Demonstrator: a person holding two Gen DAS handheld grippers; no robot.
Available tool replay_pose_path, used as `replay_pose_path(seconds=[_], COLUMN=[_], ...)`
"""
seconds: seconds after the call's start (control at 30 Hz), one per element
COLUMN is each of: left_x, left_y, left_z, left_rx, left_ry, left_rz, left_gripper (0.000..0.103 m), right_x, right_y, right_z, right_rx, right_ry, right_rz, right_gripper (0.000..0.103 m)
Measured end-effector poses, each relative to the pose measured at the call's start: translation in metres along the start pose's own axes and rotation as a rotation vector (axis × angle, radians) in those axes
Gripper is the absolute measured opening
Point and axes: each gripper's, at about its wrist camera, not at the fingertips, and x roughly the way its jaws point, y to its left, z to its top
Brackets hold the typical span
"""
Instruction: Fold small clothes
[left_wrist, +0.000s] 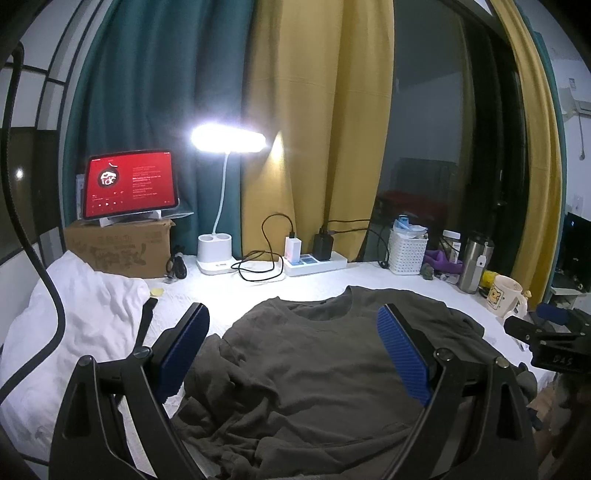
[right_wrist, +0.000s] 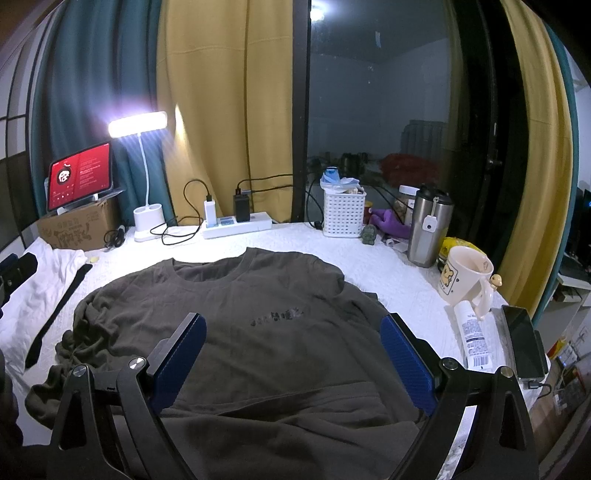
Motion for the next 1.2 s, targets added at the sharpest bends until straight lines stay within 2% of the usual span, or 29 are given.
replay_pose_path(seconds=[0.53,0.8,1.2], left_x=[0.013,0.047,0.102], left_y=[-0.008,-0.014,-0.025], left_z=[-0.003,0.0,0.006], left_rx=[0.029,0.049,0.056], left_ry=[0.021,0.07,0.163], left_rz=[0.009,0.028,0.089], left_gripper=[0.092,0.092,0.092], right_x=[0.011,0.043,0.116], right_y=[-0.008,-0.041,-0.118], right_z=[-0.005,-0.003,0.012], right_rx=[0.001,0.029,0.102], right_ry=[0.009,0.048,0.142], right_rz=[-0.01,-0.063,-0.053], right_gripper=[0.096,0.096,0.095])
